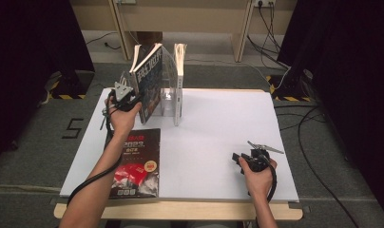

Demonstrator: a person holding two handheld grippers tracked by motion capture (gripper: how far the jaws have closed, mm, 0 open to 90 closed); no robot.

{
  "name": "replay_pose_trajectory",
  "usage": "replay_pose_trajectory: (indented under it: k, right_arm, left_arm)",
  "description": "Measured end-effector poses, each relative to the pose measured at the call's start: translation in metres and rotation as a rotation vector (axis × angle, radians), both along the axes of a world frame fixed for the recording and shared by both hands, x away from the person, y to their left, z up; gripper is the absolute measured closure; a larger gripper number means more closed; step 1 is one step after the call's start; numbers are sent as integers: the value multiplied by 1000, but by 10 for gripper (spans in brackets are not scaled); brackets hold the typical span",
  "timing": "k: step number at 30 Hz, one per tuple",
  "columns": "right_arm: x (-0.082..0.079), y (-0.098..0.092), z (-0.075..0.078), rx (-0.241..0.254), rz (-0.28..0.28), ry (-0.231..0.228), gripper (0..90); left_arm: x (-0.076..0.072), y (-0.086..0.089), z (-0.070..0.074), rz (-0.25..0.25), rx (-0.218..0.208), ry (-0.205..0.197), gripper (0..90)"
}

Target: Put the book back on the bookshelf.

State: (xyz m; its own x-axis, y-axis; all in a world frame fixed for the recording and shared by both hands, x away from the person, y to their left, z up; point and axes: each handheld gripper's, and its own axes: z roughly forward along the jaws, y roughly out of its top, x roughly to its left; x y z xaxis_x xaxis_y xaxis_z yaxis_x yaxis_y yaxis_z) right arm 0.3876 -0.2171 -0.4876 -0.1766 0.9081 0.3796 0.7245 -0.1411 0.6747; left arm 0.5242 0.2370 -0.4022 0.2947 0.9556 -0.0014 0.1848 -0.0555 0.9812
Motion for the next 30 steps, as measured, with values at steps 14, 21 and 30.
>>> replay_pose_trajectory:
  k: [14, 21, 30]
  right_arm:
    - [0, 2, -1, -1, 2, 4, 560]
    - [0, 1, 0, -2, 0, 4, 561]
    - [0, 0, 1, -2, 1, -2, 560]
  left_arm:
    - [-1, 8, -2, 25, -1, 19, 630]
    - [-1, 10, -3, 25, -15, 24, 600]
    - [-4, 14, -12, 29, -34, 64, 552]
